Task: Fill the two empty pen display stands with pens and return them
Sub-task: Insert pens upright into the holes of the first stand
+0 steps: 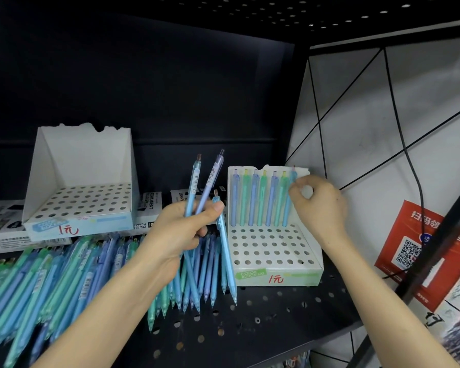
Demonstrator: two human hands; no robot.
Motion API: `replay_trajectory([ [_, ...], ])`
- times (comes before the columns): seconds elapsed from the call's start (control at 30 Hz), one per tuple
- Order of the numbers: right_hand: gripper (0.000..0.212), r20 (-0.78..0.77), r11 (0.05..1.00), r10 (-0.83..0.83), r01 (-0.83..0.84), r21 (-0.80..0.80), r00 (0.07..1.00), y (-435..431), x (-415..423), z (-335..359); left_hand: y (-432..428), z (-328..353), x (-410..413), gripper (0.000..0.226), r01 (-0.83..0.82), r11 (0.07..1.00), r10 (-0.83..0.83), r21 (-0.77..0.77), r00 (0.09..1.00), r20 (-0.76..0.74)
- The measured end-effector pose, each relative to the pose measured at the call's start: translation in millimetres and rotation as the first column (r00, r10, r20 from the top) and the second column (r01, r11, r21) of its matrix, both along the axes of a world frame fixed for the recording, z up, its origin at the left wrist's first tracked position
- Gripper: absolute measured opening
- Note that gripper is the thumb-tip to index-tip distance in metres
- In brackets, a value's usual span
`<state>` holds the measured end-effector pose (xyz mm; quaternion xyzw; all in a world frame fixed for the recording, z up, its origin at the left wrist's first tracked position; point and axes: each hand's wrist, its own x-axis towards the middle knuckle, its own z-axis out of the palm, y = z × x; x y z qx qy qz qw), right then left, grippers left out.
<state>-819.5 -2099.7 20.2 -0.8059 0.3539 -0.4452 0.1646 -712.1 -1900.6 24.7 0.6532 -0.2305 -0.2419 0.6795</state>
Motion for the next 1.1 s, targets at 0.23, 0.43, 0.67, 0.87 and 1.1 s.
replay_trajectory([
  [0.23, 0.013, -0.083, 0.994, -0.077, 0.07, -0.083, 0.994, 5.8, -4.5, -6.2, -0.6, 0.4, -1.7, 0.026, 0.011, 1.0, -0.011, -0.025, 1.0, -0.01],
  [0.43, 0.016, -0.176, 0.991, -0.104, 0.087, -0.101, 0.979, 9.4, -7.6, -0.4, 0.0, 3.7, -7.0, 0.028, 0.039, 0.998, -0.039, -0.04, 0.999, 0.009],
  [0.67, 0.027, -0.033, 0.945, -0.015, 0.004, -0.328, 0.999, 52.6, -22.1, 14.2, 0.7, 6.7, -11.8, 0.038, 0.057, 0.997, -0.054, -0.055, 0.998, 0.042],
  [0.87, 0.025, -0.106, 0.888, 0.449, -0.431, 0.158, 0.887, 105.0, -14.0, 13.9, 0.7, 9.8, -17.5, 0.037, 0.06, 0.993, -0.054, -0.101, 0.997, 0.062],
  [1.1, 0.003, 0.148, 0.907, 0.332, -0.359, 0.223, 0.932, 68.4, -36.0, 25.7, 3.6, 5.0, -14.0, 0.028, 0.111, 0.992, -0.106, -0.062, 0.991, 0.084],
])
